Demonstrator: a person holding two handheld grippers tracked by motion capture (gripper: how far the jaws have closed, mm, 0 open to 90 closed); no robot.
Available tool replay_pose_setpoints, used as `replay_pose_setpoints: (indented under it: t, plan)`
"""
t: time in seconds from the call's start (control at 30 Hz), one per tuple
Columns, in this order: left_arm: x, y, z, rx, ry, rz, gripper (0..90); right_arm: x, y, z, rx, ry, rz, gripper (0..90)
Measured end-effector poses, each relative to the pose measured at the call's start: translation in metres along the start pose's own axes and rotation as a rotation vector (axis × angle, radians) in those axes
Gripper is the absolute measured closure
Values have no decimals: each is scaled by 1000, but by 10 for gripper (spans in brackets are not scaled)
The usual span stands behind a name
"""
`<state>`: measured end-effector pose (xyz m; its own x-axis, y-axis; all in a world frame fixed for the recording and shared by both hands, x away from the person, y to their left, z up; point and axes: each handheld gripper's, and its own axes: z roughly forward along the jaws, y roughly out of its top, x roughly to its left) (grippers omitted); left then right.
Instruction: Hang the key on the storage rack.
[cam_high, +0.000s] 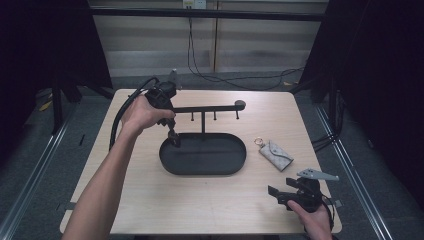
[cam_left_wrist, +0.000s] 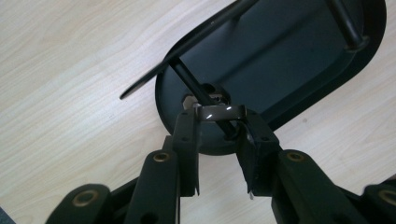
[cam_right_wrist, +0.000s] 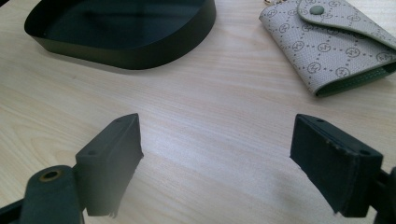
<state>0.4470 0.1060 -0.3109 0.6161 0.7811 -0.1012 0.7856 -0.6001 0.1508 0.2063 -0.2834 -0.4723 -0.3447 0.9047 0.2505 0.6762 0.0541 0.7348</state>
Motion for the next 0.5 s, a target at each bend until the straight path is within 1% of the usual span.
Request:
replay_pose_setpoints:
  t: [0.03, 0.1, 0.13, 0.2, 0.23, 0.3, 0.33, 0.37, 0.5]
  plan:
    - [0, 0, 0, -2, -2, -6, 703, 0, 0, 0, 1, 1, 0, 161]
    - [2, 1, 0, -4, -8, -5, 699, -1, 0, 0, -1, 2, 0, 161]
    - [2, 1, 0, -10, -9, -10, 683, -1, 0, 0, 0, 2, 1, 161]
    - [3, 0, -1, -18, -16, -12, 628, -1, 0, 0, -2, 4, 2, 162]
    - [4, 0, -2, -33, -15, -12, 593, -1, 0, 0, -2, 3, 1, 161]
    - [4, -2, -5, -51, -21, -28, 515, -1, 0, 1, 0, 3, 4, 161]
    - [4, -2, -5, -51, -21, -28, 499, -1, 0, 1, 0, 3, 4, 161]
    - [4, -3, -6, -61, -27, -35, 499, -1, 1, 1, 1, 4, 4, 161]
    - [7, -9, -10, -96, -48, -45, 424, 0, 0, 0, 0, 3, -4, 161]
